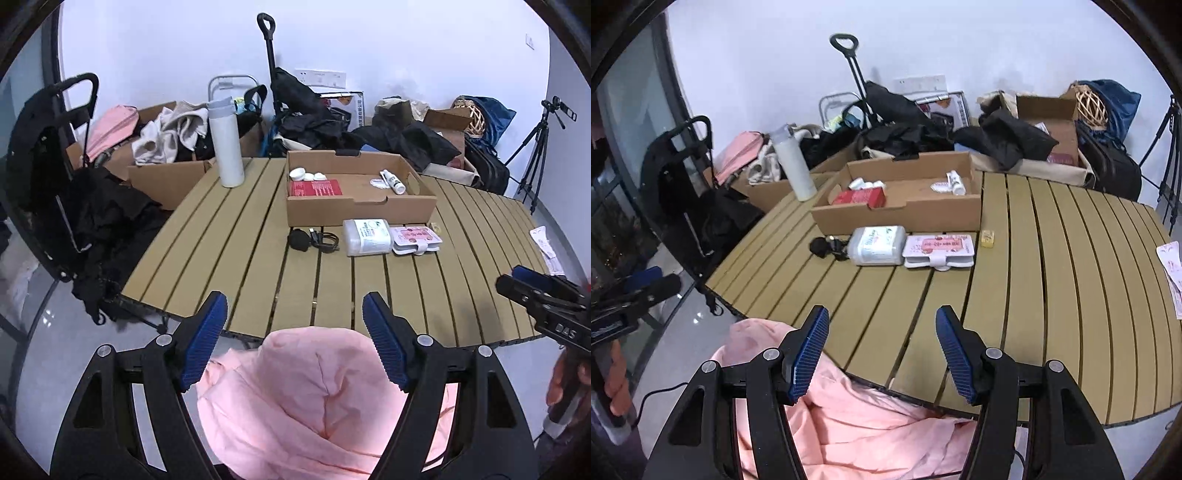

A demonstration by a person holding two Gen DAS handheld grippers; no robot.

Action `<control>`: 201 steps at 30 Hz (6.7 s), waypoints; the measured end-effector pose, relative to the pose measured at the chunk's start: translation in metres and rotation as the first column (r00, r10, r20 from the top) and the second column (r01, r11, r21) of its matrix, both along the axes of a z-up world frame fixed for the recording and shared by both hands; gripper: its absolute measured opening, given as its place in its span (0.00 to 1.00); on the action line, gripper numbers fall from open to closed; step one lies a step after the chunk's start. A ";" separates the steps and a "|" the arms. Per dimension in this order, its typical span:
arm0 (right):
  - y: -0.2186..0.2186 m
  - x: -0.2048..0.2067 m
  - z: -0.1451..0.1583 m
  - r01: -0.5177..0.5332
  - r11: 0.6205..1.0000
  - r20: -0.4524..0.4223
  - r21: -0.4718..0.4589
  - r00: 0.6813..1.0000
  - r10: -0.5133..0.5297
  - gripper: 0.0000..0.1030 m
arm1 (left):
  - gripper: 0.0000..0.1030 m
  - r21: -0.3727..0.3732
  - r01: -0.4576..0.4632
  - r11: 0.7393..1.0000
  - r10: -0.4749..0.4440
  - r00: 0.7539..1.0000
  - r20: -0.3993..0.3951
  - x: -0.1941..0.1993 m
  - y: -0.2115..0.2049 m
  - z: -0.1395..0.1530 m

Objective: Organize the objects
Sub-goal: 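Withdraw both tools from the box, then grasp the black cable with the right gripper while the left gripper grasps a black item, then carry the black cable and black item toward the cardboard box, then release the cable and black item into the box and withdraw both tools, then grasp the white liquid bottle with the left gripper, then lift the white bottle into the cardboard box and open the left gripper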

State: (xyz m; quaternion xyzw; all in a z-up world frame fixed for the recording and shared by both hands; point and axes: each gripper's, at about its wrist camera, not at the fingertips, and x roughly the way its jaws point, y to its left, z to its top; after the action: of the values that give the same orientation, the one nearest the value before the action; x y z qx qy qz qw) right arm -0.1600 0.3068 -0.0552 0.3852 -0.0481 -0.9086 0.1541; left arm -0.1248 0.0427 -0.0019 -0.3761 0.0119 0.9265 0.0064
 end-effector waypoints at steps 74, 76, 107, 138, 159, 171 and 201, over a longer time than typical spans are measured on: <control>0.013 -0.029 -0.021 -0.094 0.995 0.001 0.041 0.996 0.094 0.31 | 0.28 0.184 0.106 0.977 -0.136 0.978 0.157 -0.068 0.022 -0.056; 0.016 -0.031 -0.022 -0.096 0.995 0.003 0.036 0.995 0.096 0.31 | 0.28 0.190 0.093 0.977 -0.125 0.978 0.166 -0.070 0.021 -0.060; -0.019 -0.463 -0.114 0.007 0.988 0.296 0.155 0.954 -0.053 0.56 | 0.53 0.271 0.148 0.951 -0.243 0.900 0.363 -0.477 0.059 -0.150; 0.044 -0.054 0.065 0.078 0.987 -0.097 0.139 0.993 -0.064 0.78 | 1.00 -0.031 0.017 0.999 -0.020 0.997 -0.079 -0.043 0.009 0.036; 0.036 -0.003 -0.041 -0.011 1.000 0.090 -0.012 0.996 0.012 0.78 | 1.00 0.098 0.055 0.994 -0.065 0.992 0.108 -0.024 0.034 -0.057; -0.005 -0.149 -0.086 -0.065 0.993 0.183 -0.093 0.980 0.081 0.45 | 0.51 0.316 0.167 0.934 -0.251 0.935 0.249 -0.185 0.069 -0.123; -0.042 -0.102 -0.122 -0.107 0.975 0.277 -0.193 0.948 0.158 0.33 | 0.30 0.440 0.124 0.890 -0.270 0.919 0.288 -0.095 0.043 -0.149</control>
State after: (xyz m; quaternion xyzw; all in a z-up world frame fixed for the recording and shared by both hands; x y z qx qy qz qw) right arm -0.2621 0.2653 -0.1771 0.5020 -0.1239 -0.8218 0.2394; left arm -0.2195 0.0856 -0.1508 -0.5175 -0.1467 0.8229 0.1830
